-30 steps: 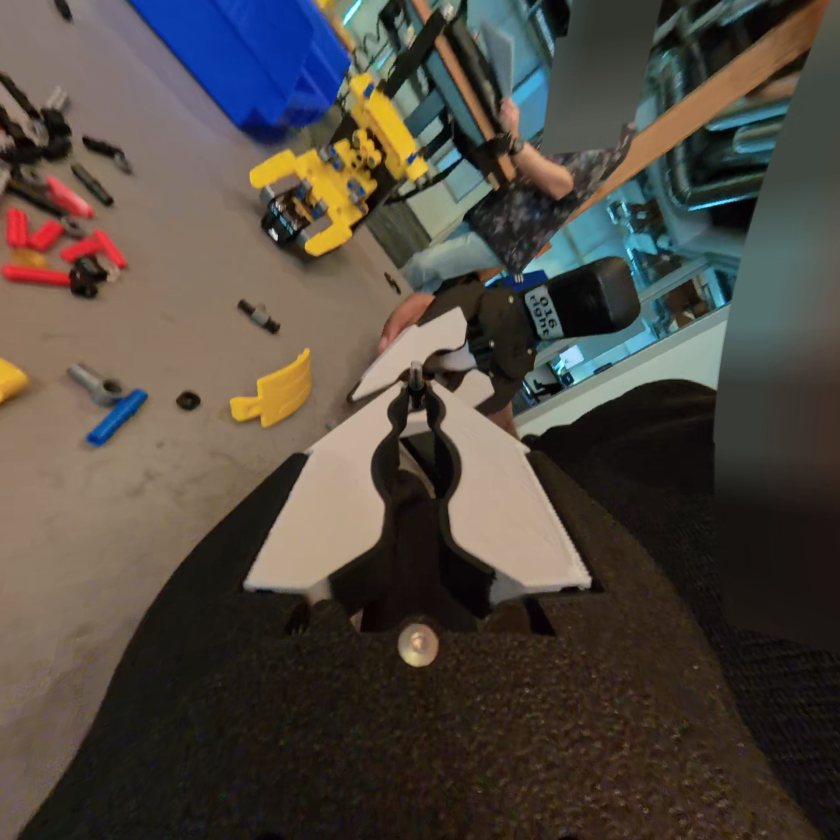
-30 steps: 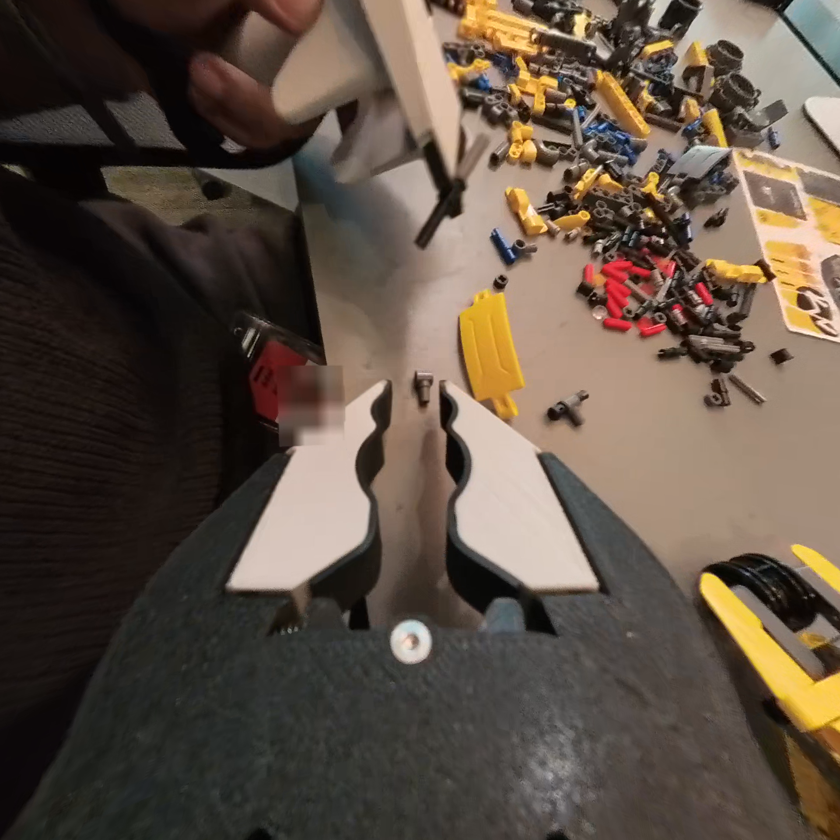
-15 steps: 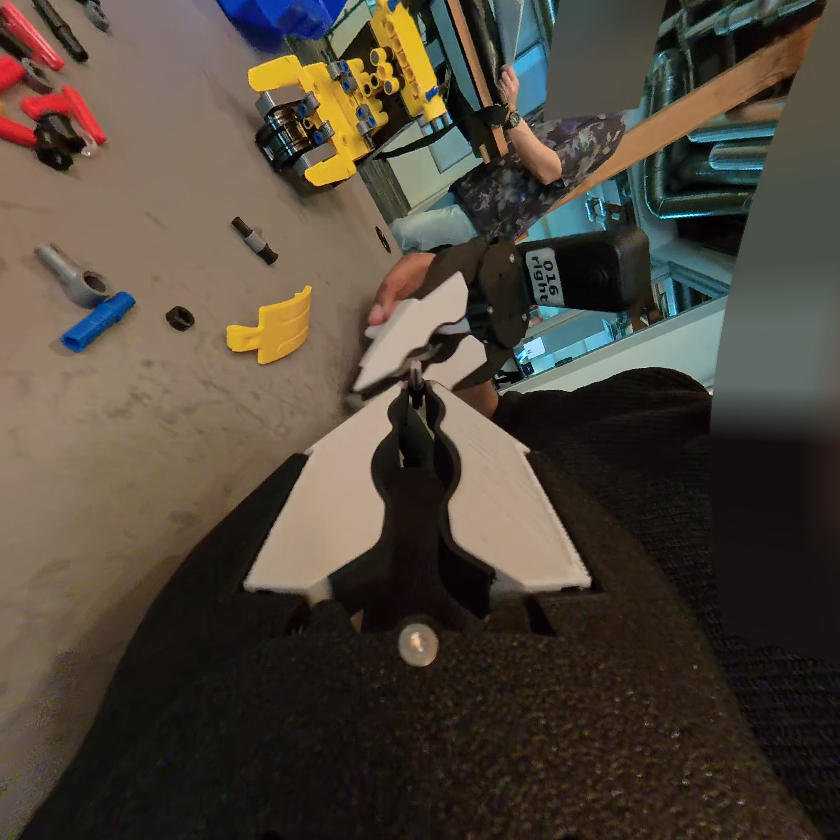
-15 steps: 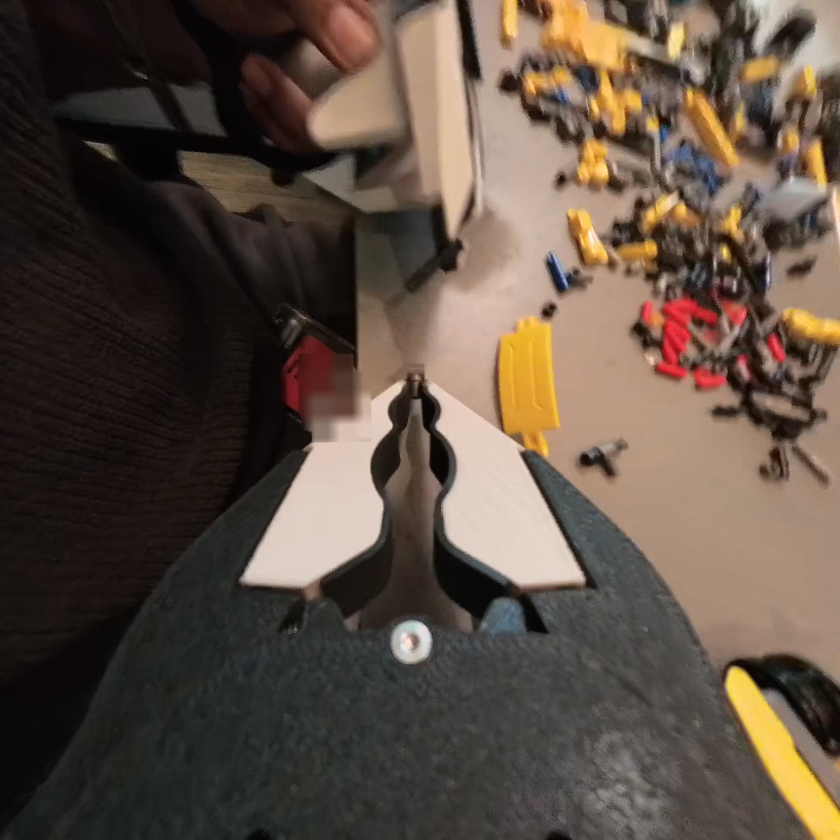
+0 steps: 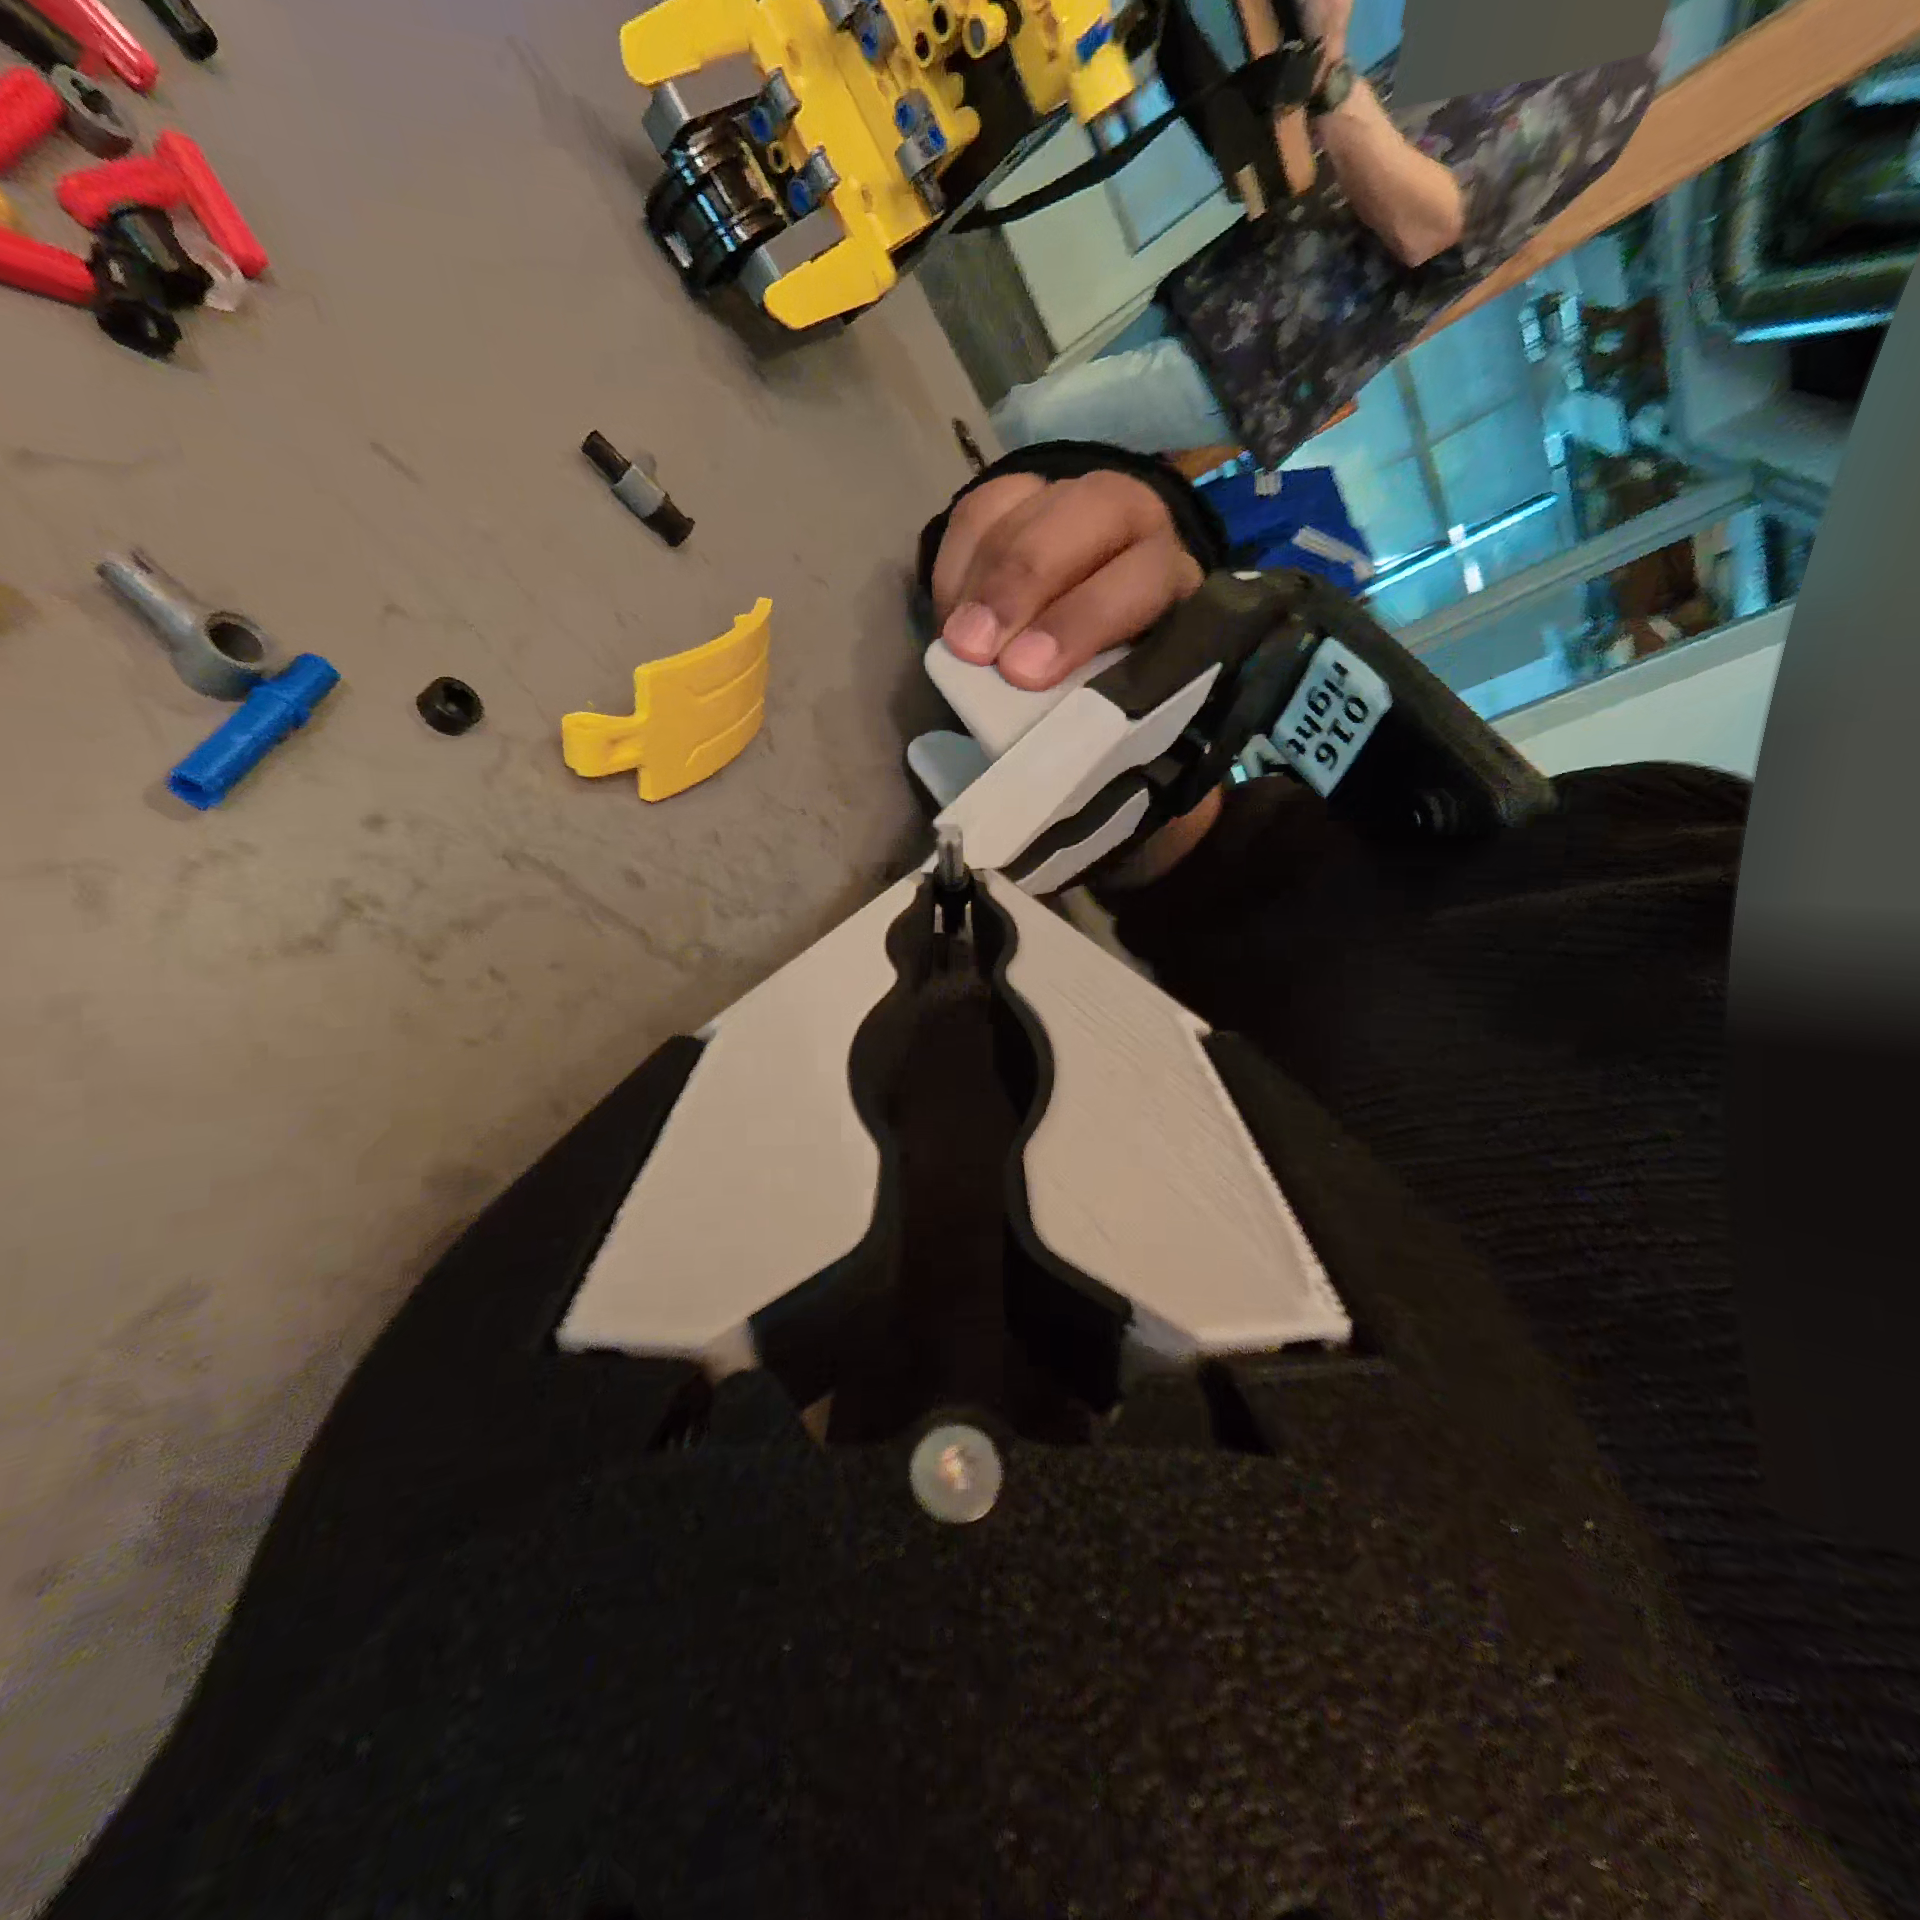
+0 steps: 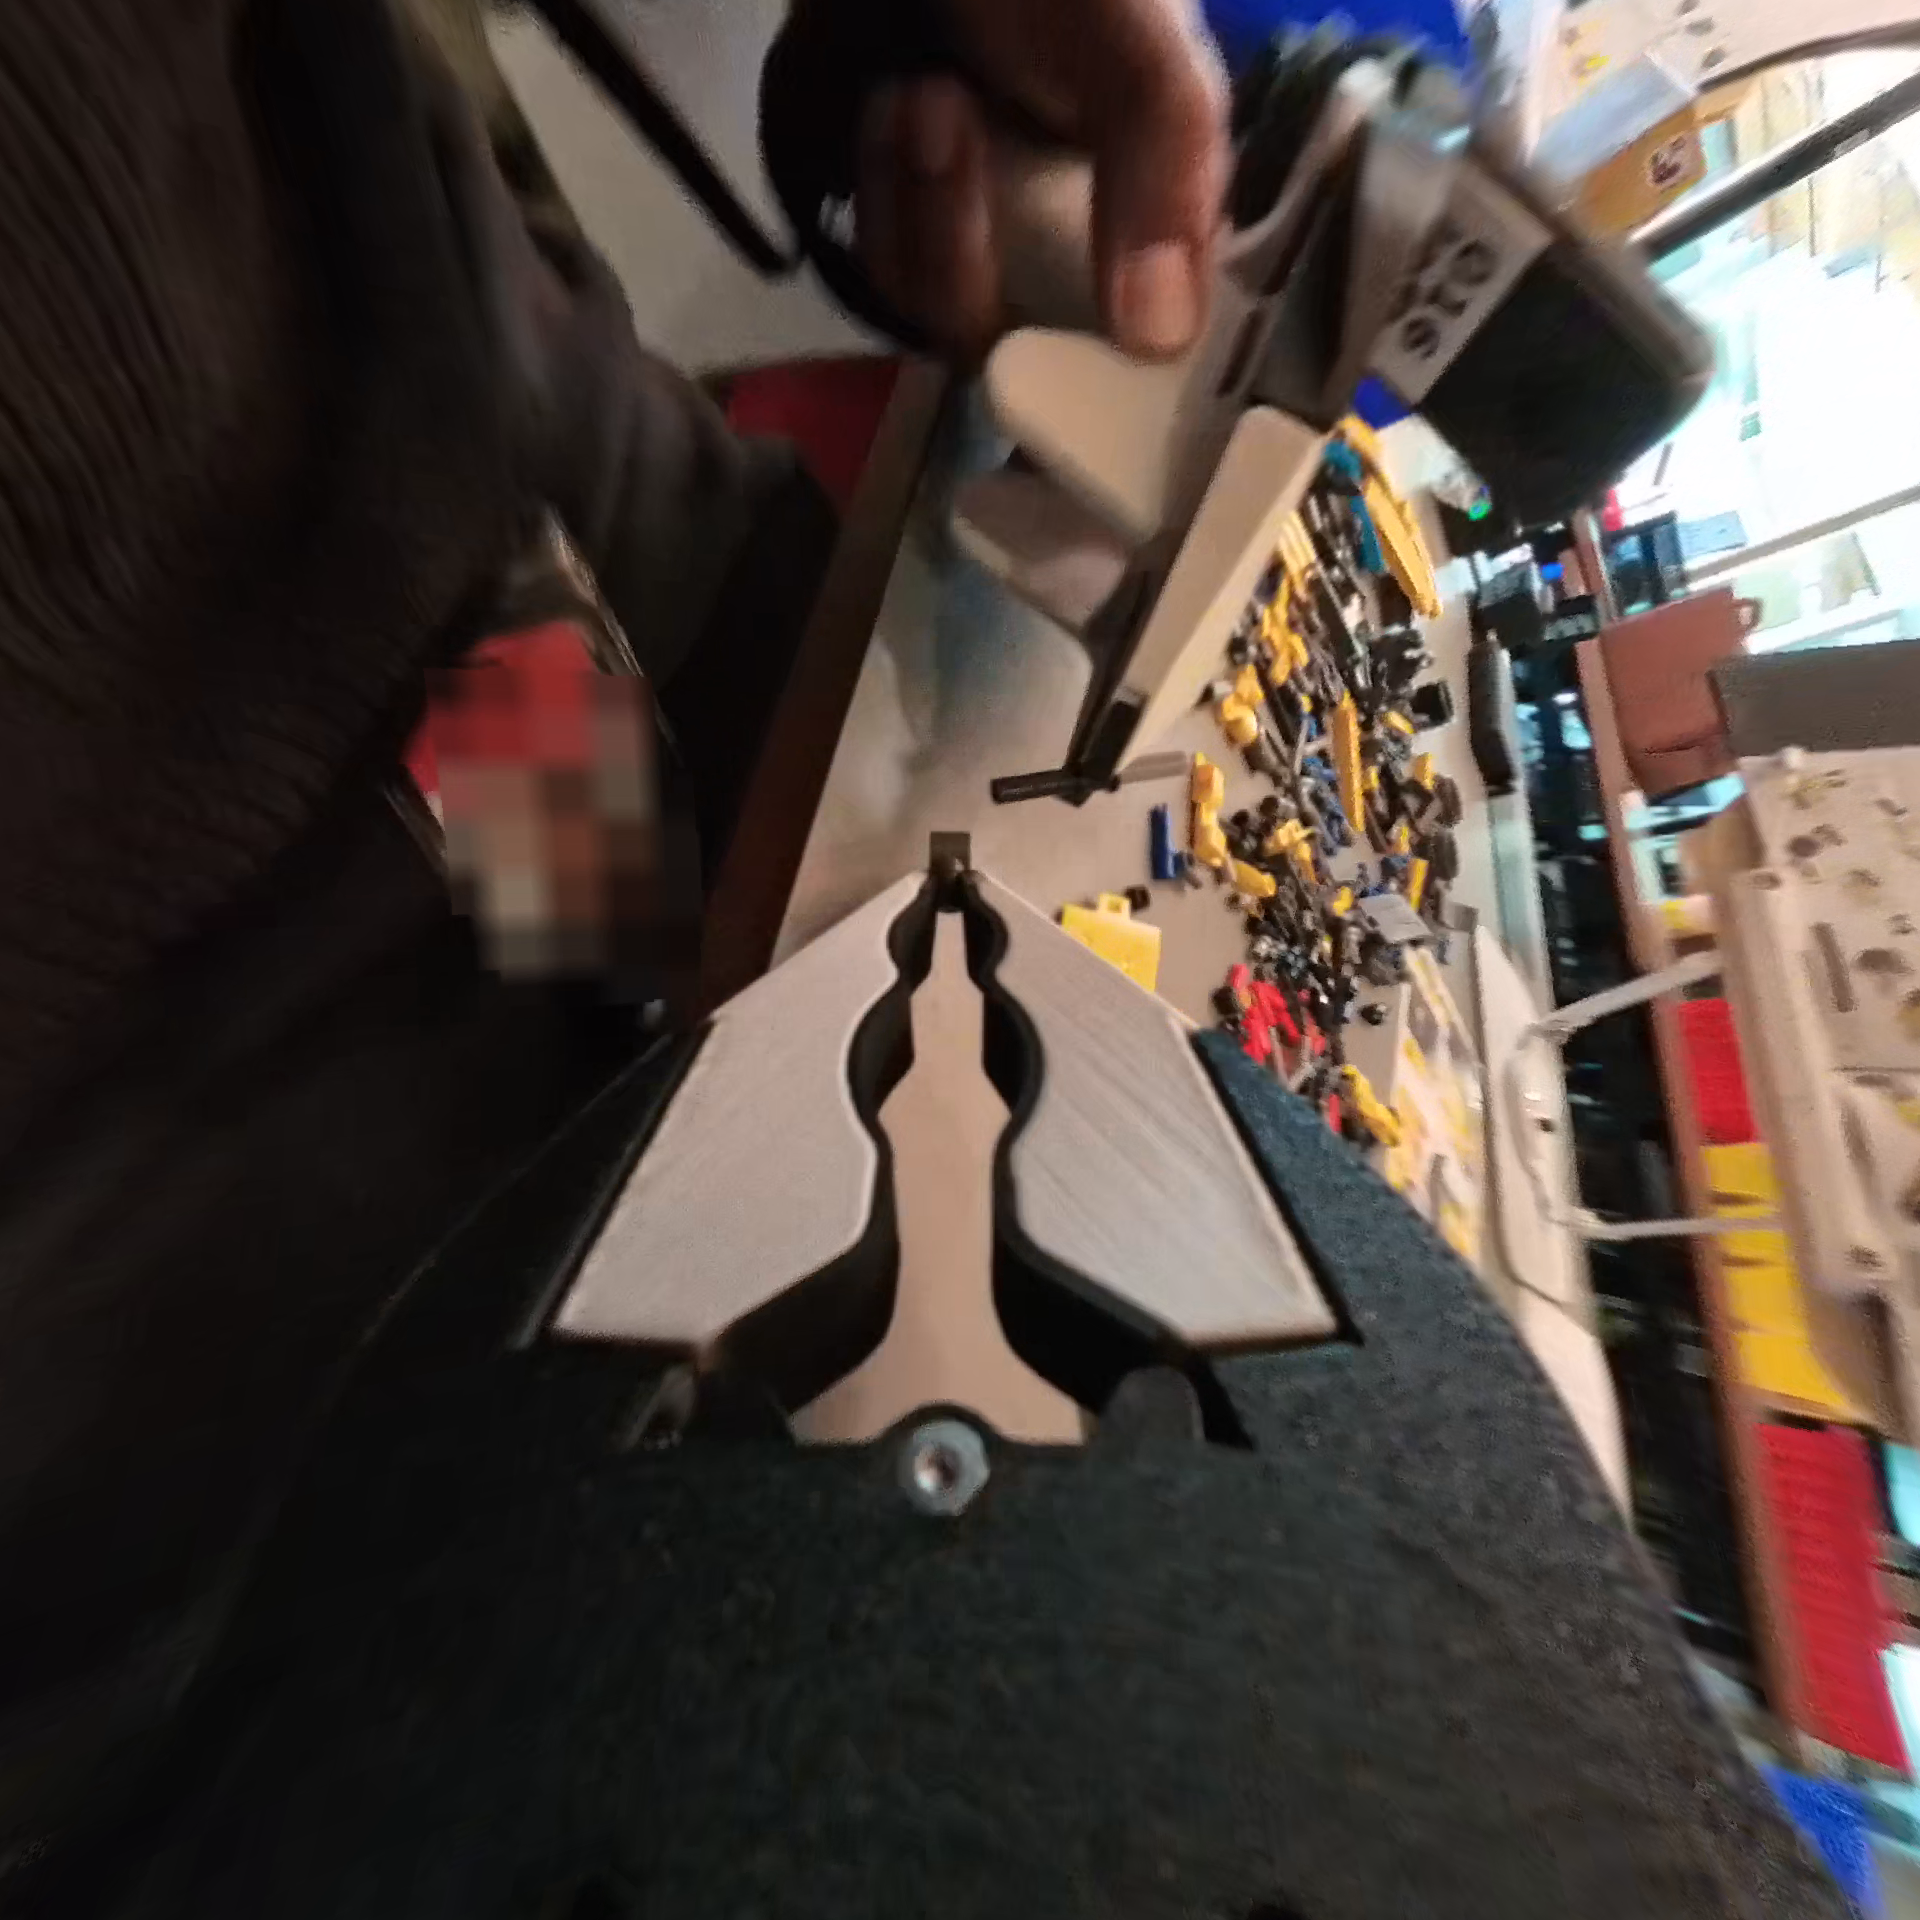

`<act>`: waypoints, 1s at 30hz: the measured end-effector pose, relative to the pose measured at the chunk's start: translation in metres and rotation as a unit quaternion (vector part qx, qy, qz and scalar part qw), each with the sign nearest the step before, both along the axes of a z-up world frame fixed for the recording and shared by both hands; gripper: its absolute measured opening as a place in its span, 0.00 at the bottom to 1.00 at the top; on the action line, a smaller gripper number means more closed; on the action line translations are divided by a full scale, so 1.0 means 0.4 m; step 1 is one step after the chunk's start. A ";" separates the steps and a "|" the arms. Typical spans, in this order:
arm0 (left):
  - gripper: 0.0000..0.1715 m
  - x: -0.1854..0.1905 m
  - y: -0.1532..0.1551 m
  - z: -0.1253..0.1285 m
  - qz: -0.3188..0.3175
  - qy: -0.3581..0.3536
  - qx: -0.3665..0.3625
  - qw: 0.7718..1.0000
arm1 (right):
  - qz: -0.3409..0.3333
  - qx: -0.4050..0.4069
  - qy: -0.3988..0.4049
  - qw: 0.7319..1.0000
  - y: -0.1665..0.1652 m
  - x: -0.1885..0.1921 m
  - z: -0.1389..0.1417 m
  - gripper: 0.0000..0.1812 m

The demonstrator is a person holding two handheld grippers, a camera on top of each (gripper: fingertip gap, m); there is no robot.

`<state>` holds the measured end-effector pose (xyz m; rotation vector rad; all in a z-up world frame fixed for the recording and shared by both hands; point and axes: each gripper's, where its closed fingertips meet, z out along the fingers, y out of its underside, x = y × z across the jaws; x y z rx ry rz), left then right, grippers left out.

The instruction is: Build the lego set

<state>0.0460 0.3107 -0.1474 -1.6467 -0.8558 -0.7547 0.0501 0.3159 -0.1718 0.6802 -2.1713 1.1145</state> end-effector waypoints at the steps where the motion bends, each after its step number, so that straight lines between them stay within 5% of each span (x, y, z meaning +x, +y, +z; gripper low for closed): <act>1: 0.03 -0.004 0.000 -0.004 0.002 0.013 -0.015 1.000 | -0.003 0.021 0.031 0.999 0.002 -0.010 -0.013 0.02; 7: 0.03 -0.026 0.007 -0.027 0.009 0.069 -0.080 0.994 | 0.012 0.072 0.093 0.993 -0.002 -0.018 -0.022 0.02; 24: 0.04 -0.031 0.002 -0.028 0.025 0.085 -0.072 0.993 | -0.045 0.111 0.178 0.977 0.030 -0.029 -0.016 0.05; 30: 0.04 -0.029 0.001 -0.023 0.026 0.090 -0.069 0.993 | -0.065 0.125 0.146 0.979 0.050 -0.025 -0.011 0.08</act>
